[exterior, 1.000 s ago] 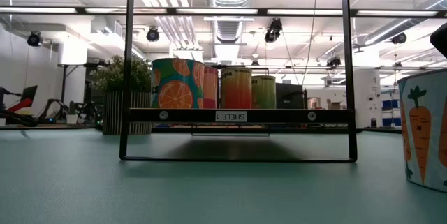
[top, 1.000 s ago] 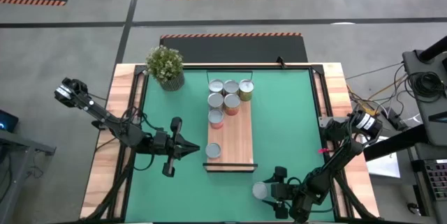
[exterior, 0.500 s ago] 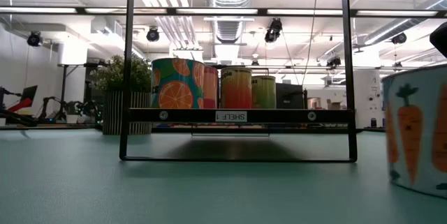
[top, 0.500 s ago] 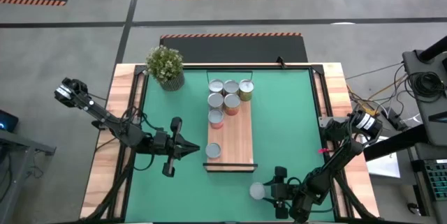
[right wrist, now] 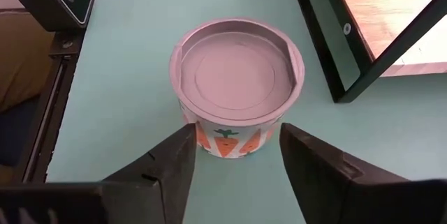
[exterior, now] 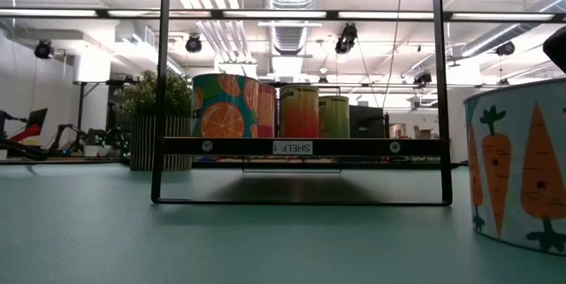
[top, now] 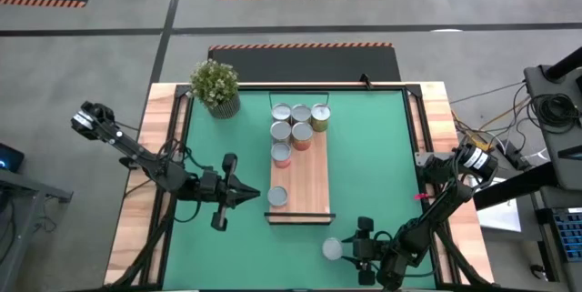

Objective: Pick and place cans onto a shelf
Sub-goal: Put the canned carrots on the shelf

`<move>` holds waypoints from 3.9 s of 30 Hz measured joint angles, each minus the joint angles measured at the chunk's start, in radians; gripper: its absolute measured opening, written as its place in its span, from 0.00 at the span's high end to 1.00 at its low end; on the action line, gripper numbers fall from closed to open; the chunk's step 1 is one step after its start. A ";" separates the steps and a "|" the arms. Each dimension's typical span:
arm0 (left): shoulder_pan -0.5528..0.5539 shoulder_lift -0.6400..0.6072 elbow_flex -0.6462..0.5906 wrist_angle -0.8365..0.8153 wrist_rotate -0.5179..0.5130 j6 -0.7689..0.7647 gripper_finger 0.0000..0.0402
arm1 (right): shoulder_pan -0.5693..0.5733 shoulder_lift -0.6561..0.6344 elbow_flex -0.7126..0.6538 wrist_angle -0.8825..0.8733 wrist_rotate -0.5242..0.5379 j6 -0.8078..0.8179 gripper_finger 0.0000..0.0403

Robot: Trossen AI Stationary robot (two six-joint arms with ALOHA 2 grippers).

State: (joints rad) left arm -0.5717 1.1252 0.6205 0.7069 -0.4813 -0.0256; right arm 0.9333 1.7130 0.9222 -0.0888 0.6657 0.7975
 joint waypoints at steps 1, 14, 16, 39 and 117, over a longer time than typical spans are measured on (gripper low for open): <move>-0.004 0.012 0.002 0.000 0.004 -0.013 1.00 | 0.000 0.000 0.000 0.000 0.005 -0.001 0.50; -0.078 0.422 0.650 -0.856 -0.003 -0.094 1.00 | 0.007 -0.001 -0.032 0.060 0.055 -0.062 0.30; -0.089 0.492 0.751 -0.999 -0.006 -0.139 1.00 | 0.007 -0.001 -0.058 0.118 0.063 -0.087 0.27; -0.137 0.835 0.898 -1.107 -0.212 -0.262 1.00 | 0.002 0.118 -0.162 0.505 0.077 -0.262 0.24; -0.005 1.064 0.892 -0.763 0.278 -0.265 1.00 | -0.137 0.153 -0.145 0.764 -0.195 -0.403 0.21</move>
State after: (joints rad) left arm -0.5768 2.1895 1.5124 -0.0561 -0.2028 -0.2911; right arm 0.7962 1.8664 0.7771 0.6749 0.4709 0.3943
